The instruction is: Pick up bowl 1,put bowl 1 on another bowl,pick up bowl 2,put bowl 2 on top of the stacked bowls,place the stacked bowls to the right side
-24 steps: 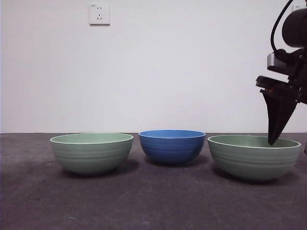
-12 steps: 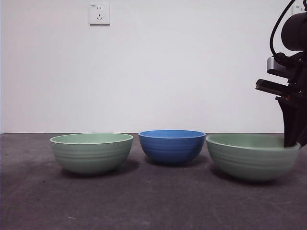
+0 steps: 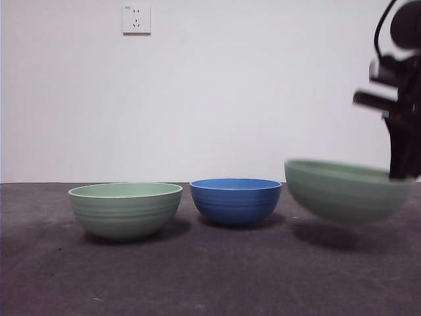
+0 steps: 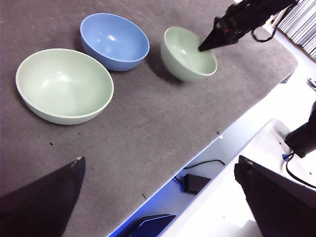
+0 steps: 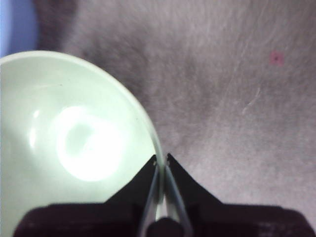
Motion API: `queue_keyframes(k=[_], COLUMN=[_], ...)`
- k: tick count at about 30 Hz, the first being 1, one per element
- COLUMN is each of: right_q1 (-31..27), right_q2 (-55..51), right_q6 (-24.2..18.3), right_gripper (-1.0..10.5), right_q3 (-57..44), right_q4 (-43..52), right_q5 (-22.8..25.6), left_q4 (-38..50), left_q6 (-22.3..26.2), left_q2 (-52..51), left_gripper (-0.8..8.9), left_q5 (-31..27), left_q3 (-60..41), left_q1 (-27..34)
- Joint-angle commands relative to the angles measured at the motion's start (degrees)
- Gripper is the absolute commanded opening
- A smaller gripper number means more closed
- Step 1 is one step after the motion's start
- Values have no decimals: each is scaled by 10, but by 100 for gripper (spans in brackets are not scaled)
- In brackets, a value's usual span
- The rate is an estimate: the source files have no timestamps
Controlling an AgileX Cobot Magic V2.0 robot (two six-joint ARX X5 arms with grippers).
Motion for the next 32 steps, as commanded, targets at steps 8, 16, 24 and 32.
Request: queue_keyframes(k=[8,16,24,32], right_q1=[58,93,125,143], right_q2=[-14,102,257,328], right_q6=[-1,-1,-2,-8], right_gripper=[-14,-14,-14,-13], right_q3=[160,311,418,428], right_q4=[-50,-79,-93,-90], right_q5=[3,30,49,91], left_q4=[4,11,16,16], left_q6=[5,5,5,5], left_q2=[14,27,27,27], left_gripper=[659,659,659,659], left_q5=[-18,-18,-15,-15], left_q3=[0,0,0,0], left_q1=[1,1,1,1])
